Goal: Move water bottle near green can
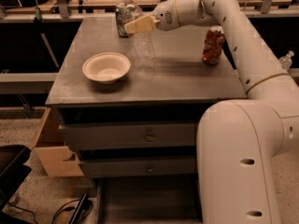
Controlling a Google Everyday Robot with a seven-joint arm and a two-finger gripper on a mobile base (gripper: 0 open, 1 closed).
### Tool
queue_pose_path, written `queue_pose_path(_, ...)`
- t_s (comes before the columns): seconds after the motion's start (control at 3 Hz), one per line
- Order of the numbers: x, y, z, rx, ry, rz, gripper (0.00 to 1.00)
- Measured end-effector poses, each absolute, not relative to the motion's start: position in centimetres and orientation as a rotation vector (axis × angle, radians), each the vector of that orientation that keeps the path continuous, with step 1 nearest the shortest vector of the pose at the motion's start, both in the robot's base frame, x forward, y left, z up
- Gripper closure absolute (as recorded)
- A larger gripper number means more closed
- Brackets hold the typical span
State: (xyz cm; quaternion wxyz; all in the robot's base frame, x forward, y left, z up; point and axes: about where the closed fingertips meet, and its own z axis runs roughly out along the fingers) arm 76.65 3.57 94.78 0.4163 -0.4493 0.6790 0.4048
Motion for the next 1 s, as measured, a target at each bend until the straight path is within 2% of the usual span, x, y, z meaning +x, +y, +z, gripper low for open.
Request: queue_pose_path(1.0,81.7,-2.3,101.1,-0.862,1.779,0.688,1.00)
